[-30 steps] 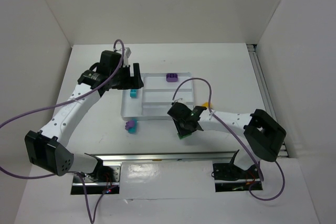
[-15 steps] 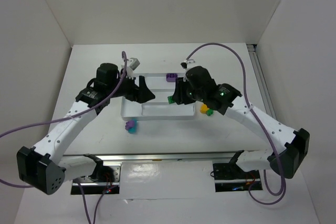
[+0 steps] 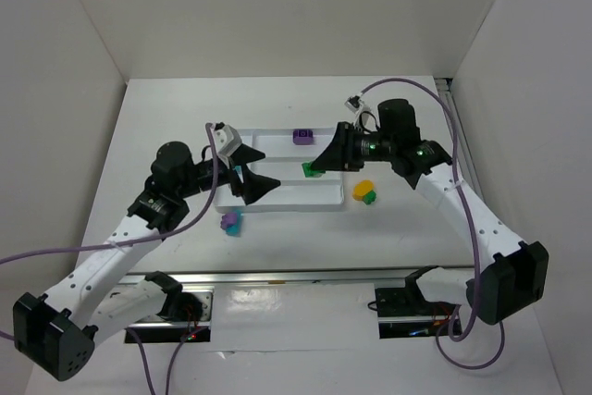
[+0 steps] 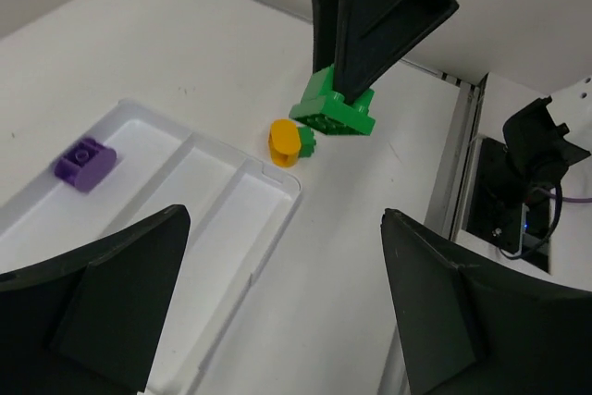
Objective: Sort the legos into containers by color
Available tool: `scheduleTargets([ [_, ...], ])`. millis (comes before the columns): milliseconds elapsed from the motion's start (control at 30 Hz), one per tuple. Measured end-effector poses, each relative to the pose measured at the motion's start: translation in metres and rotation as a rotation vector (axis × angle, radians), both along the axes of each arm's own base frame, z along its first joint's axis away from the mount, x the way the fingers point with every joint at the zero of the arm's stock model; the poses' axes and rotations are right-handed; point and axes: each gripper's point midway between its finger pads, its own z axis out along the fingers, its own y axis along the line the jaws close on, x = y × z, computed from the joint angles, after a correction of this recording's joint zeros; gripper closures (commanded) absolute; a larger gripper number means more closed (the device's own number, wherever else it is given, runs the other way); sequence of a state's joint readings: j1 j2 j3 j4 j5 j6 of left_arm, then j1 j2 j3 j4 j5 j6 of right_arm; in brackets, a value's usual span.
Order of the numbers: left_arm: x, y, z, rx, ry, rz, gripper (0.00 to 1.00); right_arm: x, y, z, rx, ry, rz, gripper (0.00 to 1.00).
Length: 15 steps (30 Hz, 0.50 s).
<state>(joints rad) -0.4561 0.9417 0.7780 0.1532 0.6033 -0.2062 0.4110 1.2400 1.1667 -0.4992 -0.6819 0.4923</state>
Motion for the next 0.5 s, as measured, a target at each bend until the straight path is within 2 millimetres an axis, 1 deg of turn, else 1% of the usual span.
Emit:
scheduleTargets([
  [133,-0.006,-0.010,0.014,-0.019,-0.100,-0.052,0.03,-0.012,0.006,0.001,0.148,0.080,0.081,0.77],
  [200,-0.012,-0.020,0.020,-0.030,-0.142,-0.092,0.03,-0.019,0.010,0.003,0.196,0.110,0.117,0.77],
  [233,-0.012,-0.022,0.021,-0.032,-0.147,-0.099,0.03,-0.021,0.011,0.007,0.219,0.117,0.134,0.77],
  [267,-0.014,-0.028,0.022,-0.031,-0.159,-0.116,0.03,-0.023,0.013,0.011,0.240,0.118,0.151,0.75],
  [367,-0.021,-0.045,0.017,-0.013,-0.182,-0.167,0.03,-0.025,0.015,0.024,0.285,0.105,0.181,0.75],
  [433,-0.026,-0.053,0.015,-0.001,-0.198,-0.188,0.00,-0.025,0.015,0.031,0.308,0.100,0.191,0.74],
  [500,-0.029,-0.058,0.015,0.008,-0.219,-0.196,0.00,-0.026,0.016,0.036,0.327,0.103,0.198,0.74],
])
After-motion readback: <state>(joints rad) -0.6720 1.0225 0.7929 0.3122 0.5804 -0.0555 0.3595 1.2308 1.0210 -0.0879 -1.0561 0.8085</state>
